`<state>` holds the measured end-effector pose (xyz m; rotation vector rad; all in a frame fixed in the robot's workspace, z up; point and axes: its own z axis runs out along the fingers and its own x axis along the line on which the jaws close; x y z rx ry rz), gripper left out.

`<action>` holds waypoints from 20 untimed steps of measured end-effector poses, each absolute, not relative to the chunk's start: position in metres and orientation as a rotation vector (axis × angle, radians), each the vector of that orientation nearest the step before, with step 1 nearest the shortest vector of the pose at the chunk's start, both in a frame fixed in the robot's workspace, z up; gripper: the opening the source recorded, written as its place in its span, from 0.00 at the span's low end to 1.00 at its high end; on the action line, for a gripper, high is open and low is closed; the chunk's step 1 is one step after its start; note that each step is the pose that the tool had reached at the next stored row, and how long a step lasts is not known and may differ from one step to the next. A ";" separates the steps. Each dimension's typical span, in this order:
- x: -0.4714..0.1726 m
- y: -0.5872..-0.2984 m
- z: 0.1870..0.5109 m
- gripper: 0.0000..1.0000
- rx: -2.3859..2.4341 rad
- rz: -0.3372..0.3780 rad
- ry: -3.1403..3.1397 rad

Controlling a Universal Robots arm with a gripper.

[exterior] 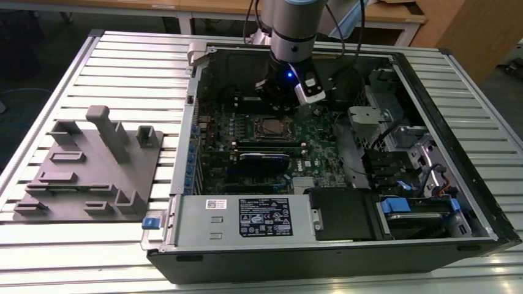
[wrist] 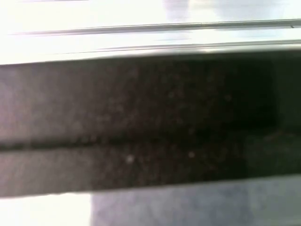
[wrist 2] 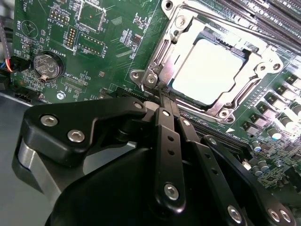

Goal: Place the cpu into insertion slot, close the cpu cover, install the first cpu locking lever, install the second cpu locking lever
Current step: 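Install the first cpu locking lever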

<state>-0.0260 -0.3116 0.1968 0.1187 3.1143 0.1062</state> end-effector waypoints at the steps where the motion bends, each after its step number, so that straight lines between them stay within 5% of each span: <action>1: -0.026 -0.312 0.197 0.11 0.119 0.107 3.114; 20: -0.025 -0.312 0.196 0.11 0.119 0.152 3.114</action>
